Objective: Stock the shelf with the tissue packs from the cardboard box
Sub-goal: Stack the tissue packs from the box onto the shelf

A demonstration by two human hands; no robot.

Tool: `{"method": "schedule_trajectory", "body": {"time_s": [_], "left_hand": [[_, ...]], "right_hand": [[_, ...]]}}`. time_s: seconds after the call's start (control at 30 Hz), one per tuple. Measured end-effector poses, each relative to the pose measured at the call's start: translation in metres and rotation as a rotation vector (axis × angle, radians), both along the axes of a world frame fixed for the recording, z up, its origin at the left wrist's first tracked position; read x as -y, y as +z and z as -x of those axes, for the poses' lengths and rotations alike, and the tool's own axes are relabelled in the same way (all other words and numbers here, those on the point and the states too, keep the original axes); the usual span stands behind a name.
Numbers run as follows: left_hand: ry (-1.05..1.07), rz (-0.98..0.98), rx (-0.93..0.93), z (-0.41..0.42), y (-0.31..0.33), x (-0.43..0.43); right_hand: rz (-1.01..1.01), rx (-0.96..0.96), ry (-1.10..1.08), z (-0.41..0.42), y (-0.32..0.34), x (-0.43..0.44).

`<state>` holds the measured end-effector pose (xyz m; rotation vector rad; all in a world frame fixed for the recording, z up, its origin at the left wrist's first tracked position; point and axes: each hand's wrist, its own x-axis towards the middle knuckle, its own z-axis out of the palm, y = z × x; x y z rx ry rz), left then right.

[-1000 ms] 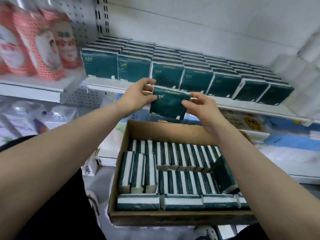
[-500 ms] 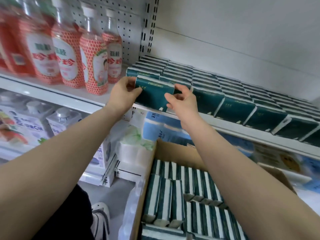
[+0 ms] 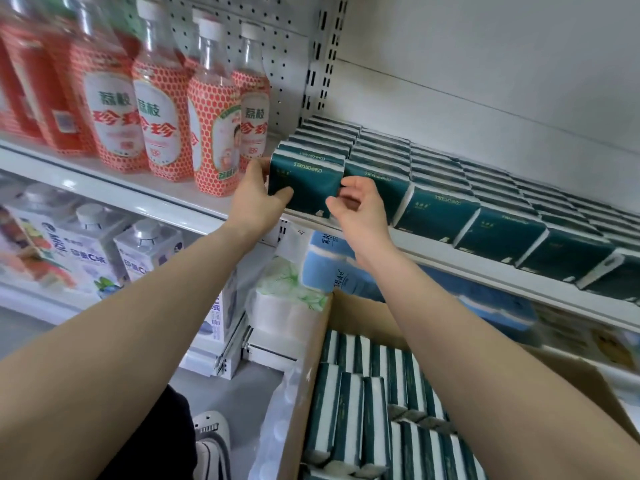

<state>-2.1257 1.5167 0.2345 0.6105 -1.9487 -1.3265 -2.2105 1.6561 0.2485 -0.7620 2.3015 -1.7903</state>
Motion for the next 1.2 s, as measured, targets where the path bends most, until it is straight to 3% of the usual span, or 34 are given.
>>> {"method": "schedule_trajectory", "body": {"time_s": [0.47, 0.6, 0.73, 0.8, 1.03, 1.2], "left_hand": [[-0.119, 0.054, 0.060, 0.006, -0.009, 0.001], [-0.055, 0.110, 0.152, 0.002, -0.017, -0.003], [0.012, 0.243, 0.107, -0.008, -0.020, -0.029], [0.011, 0.216, 0.091, -0.017, -0.021, -0.047], [-0.430, 0.290, 0.203, -0.038, -0.046, -0.117], [-0.699, 0.418, 0.471, -0.048, -0.075, -0.153]], "right_hand": [[-0.050, -0.013, 0.046, -0.003, -0.003, -0.005], [-0.071, -0.052, 0.041, -0.008, -0.004, -0.014], [-0.081, -0.070, 0.025, -0.016, -0.005, -0.035], [-0.113, -0.079, 0.010, -0.022, -0.006, -0.051], [-0.246, -0.008, -0.069, -0.056, -0.047, -0.123], [-0.419, 0.185, -0.133, -0.085, -0.092, -0.171]]}}
